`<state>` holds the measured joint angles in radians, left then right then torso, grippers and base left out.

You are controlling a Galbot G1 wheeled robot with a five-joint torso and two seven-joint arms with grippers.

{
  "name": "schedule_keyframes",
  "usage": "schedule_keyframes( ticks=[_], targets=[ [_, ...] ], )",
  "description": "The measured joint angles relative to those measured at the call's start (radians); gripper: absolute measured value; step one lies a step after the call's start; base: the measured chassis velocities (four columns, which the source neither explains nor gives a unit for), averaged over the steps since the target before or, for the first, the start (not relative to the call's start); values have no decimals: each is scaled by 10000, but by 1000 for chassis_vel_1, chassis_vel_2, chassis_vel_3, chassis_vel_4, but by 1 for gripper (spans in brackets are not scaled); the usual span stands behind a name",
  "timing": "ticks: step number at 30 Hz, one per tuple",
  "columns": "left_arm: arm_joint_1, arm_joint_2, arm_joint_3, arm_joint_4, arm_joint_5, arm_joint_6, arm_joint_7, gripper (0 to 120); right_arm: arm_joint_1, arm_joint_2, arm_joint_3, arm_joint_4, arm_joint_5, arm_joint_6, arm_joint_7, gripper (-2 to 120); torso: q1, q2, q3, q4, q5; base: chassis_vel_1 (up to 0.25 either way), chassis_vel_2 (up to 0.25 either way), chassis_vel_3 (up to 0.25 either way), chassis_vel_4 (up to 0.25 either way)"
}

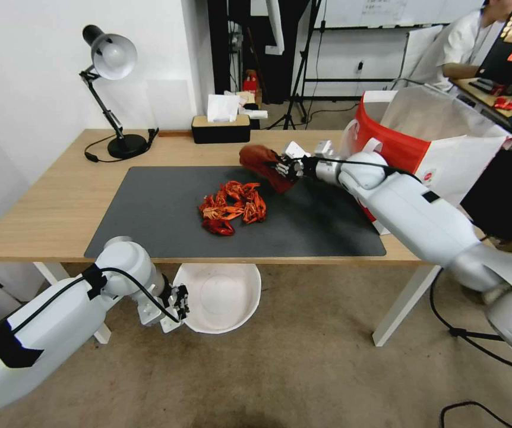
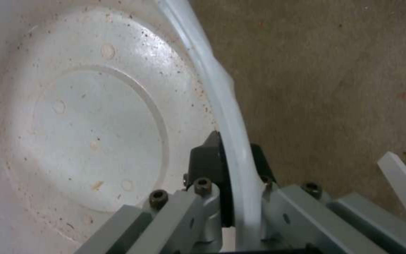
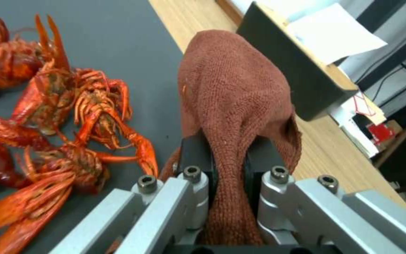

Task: Sweep shrimp from table into container with towel, then put container into takeout bag.

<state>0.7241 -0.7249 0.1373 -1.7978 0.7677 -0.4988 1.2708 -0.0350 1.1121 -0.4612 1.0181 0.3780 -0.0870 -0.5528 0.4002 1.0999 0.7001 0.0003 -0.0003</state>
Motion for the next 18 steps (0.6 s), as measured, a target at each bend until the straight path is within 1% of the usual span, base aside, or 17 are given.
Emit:
schedule_keyframes(
  ticks=[1, 3, 8, 11, 18],
  targets=[
    [-110, -24, 117, 72, 8, -3, 0, 0, -1, 106, -30, -78, -141, -1, -6, 7, -1, 0, 0, -1, 5, 0, 0, 0, 0],
    [-359, -128, 339, 267, 28, -11, 2, 0, -40, 242, -103, -155, -347, -17, -17, 7, -2, 0, -1, -6, 1, 0, 0, 0, 0],
    [-584, -294, 433, 446, 31, -24, 3, 0, -196, 410, -144, -198, -577, -117, -65, 7, 0, 0, -1, -5, 2, 0, 0, 0, 0],
    [-702, -309, 464, 509, -12, -24, 2, 0, -326, 443, -147, -198, -619, -143, -69, 7, -1, 0, -2, -1, 4, 0, 0, 0, 0],
    [-849, -350, 570, 616, -139, -25, -15, 0, -520, 394, -237, -71, -621, -145, -253, 7, -2, 0, -2, -3, 3, 0, 0, 0, 0]
  ],
)
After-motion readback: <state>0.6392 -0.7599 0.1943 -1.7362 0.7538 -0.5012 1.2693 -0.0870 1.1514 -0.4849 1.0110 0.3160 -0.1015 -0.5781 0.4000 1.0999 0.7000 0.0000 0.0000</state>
